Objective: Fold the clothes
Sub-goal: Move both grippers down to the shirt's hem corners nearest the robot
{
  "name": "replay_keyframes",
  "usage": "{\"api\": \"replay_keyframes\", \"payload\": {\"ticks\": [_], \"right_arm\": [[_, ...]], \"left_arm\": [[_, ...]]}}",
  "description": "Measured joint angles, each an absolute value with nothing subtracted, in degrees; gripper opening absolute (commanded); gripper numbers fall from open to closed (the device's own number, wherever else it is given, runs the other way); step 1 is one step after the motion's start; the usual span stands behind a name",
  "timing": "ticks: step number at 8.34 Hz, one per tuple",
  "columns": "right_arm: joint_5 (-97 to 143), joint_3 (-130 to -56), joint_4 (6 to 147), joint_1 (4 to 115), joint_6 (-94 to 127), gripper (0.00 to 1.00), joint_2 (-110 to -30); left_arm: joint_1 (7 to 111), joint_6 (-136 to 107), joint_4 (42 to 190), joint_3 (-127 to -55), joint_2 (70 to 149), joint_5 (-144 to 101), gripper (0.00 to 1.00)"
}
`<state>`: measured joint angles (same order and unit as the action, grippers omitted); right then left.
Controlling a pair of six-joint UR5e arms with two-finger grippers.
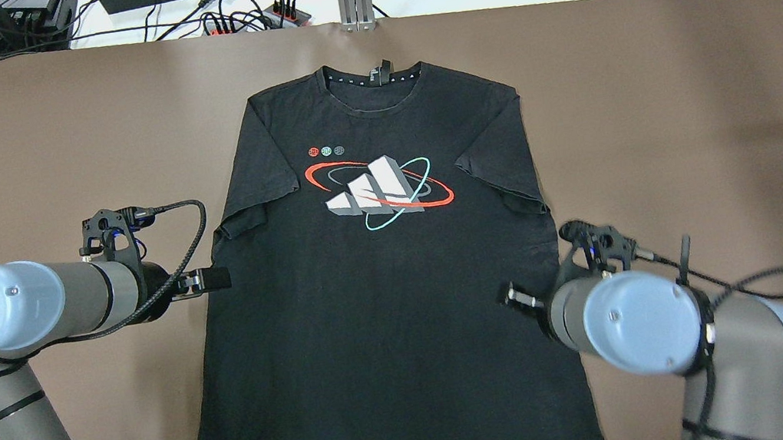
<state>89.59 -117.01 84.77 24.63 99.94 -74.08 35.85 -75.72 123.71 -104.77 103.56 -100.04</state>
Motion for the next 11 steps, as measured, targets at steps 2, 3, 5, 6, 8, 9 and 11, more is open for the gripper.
{"api": "replay_keyframes", "payload": {"ticks": [2, 3, 5, 6, 8, 9, 11], "right_arm": [[81.8, -123.8, 87.1, 13.8, 108.9, 0.72, -81.7], [79.0, -125.3, 87.4, 9.0, 113.0, 0.63, -85.1], [74.8, -126.1, 87.4, 2.3, 118.0, 0.56, -89.1], [74.0, -126.1, 87.3, 0.6, 118.9, 0.53, -89.9], [73.4, -125.5, 87.2, -0.6, 119.5, 0.5, -90.4], [73.4, -124.9, 87.2, -0.7, 119.5, 0.44, -90.4], [73.5, -124.1, 87.1, -0.8, 119.5, 0.0, -90.0]], "left_arm": [[34.7, -76.5, 123.7, -105.8, 102.2, -98.6, 1.0], [34.6, -76.5, 123.7, -105.9, 101.9, -98.4, 1.0], [34.5, -76.6, 123.7, -106.1, 101.7, -97.9, 1.0], [34.4, -76.6, 123.7, -106.1, 101.7, -97.5, 1.0], [33.2, -77.3, 123.7, -106.2, 101.7, -95.9, 1.0], [32.3, -77.8, 123.7, -106.3, 101.7, -94.9, 1.0], [31.3, -78.4, 123.7, -106.7, 101.8, -94.0, 1.0]]}}
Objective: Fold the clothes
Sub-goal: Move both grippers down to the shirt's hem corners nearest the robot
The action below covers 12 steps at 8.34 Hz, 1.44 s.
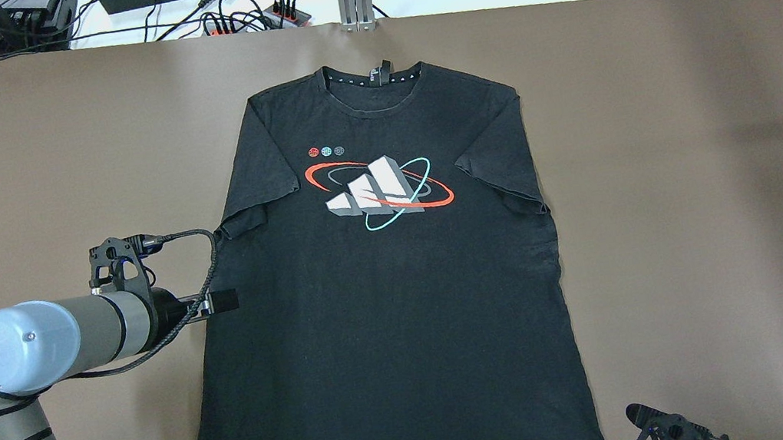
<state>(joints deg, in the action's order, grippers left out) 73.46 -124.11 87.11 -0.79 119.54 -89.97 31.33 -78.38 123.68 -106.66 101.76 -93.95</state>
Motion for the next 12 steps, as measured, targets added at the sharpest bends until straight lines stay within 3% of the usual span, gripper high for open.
{"api": "replay_keyframes", "payload": {"ticks": [5, 9, 12], "right_arm": [[73.6, -124.7, 86.8, -0.3, 118.6, 0.0, -89.8], [73.8, -127.4, 86.3, 0.2, 117.6, 0.0, -90.6], [73.7, -127.5, 86.1, 0.2, 117.0, 0.0, -90.4]], "left_arm": [[30.7, -79.1, 123.7, -106.9, 101.3, -93.5, 0.98], [17.0, -94.3, 123.8, -117.3, 89.5, -80.2, 0.71], [3.9, -101.7, 123.8, -118.4, 85.1, -69.5, 0.57]]}}
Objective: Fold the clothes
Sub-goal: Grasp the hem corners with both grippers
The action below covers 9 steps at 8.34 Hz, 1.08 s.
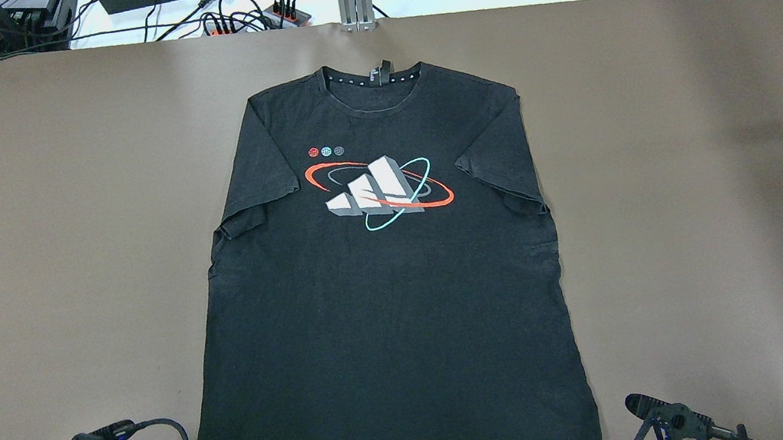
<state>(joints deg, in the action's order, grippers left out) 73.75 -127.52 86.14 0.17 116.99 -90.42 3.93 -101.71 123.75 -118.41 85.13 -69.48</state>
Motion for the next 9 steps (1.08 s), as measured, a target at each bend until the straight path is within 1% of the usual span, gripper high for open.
{"api": "replay_keyframes", "payload": {"ticks": [1, 2, 3, 4, 9], "right_arm": [[73.7, -127.5, 86.1, 0.2, 116.9, 0.0, -90.4], [73.7, -127.4, 86.1, 0.2, 116.9, 0.0, -90.3], [73.7, -127.4, 86.1, 0.2, 116.9, 0.0, -90.3], [73.7, -127.4, 86.1, 0.2, 116.9, 0.0, -90.4], [73.6, -127.4, 86.1, 0.2, 116.9, 0.0, -90.6]], "left_arm": [[1.3, -103.6, 123.7, -118.4, 84.3, -67.6, 0.51], [-0.4, -104.8, 123.7, -118.2, 84.0, -66.4, 0.41], [-1.3, -105.3, 123.7, -118.1, 83.9, -65.8, 0.17], [-1.8, -105.6, 123.7, -118.1, 84.0, -65.5, 0.0], [-1.7, -105.1, 123.7, -119.8, 83.4, -66.4, 0.0]]}}
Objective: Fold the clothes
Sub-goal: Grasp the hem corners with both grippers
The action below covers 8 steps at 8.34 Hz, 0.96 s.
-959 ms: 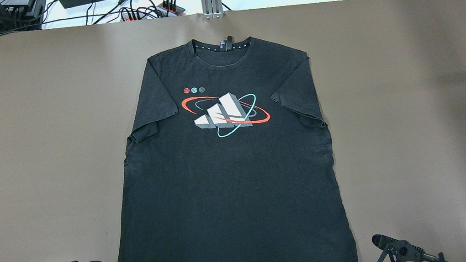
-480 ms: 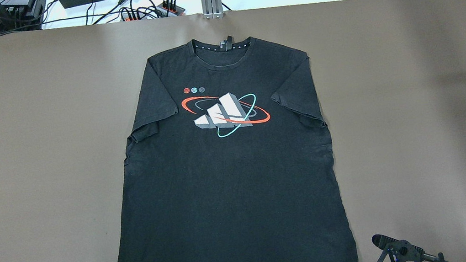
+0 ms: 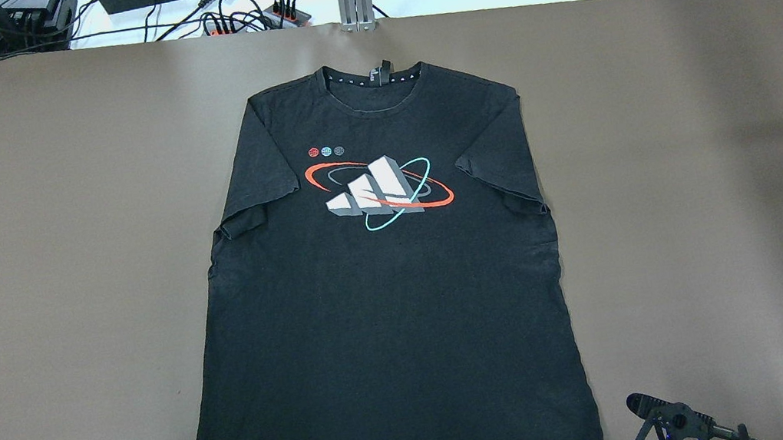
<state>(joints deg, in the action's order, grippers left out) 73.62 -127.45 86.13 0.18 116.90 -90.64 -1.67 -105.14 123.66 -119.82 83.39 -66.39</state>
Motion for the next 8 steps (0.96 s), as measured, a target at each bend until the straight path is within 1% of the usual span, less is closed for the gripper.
{"api": "replay_keyframes", "payload": {"ticks": [1, 3, 4, 5, 7, 8], "right_arm": [[73.6, -127.9, 86.1, 0.2, 116.9, 0.0, -90.8], [73.7, -131.2, 86.1, 0.2, 117.0, 0.0, -92.5], [73.9, -132.9, 86.1, 0.2, 116.9, 0.0, -93.4], [74.2, -133.9, 86.1, 0.3, 116.1, 0.0, -93.4], [77.0, -134.1, 86.2, 3.5, 110.4, 0.0, -90.4], [81.3, -133.5, 86.6, 8.1, 106.0, 0.0, -88.2]], "left_arm": [[-1.6, -105.0, 123.7, -122.4, 81.9, -67.2, 0.0], [-1.4, -104.9, 123.7, -130.1, 77.7, -69.4, 0.0], [-0.4, -104.8, 123.6, -133.3, 76.5, -71.5, 0.0], [2.2, -104.6, 123.6, -135.0, 76.3, -75.4, 0.0], [10.0, -100.2, 123.5, -134.9, 78.3, -83.8, 0.0], [15.6, -97.3, 123.5, -132.3, 81.7, -89.0, 0.0]]}}
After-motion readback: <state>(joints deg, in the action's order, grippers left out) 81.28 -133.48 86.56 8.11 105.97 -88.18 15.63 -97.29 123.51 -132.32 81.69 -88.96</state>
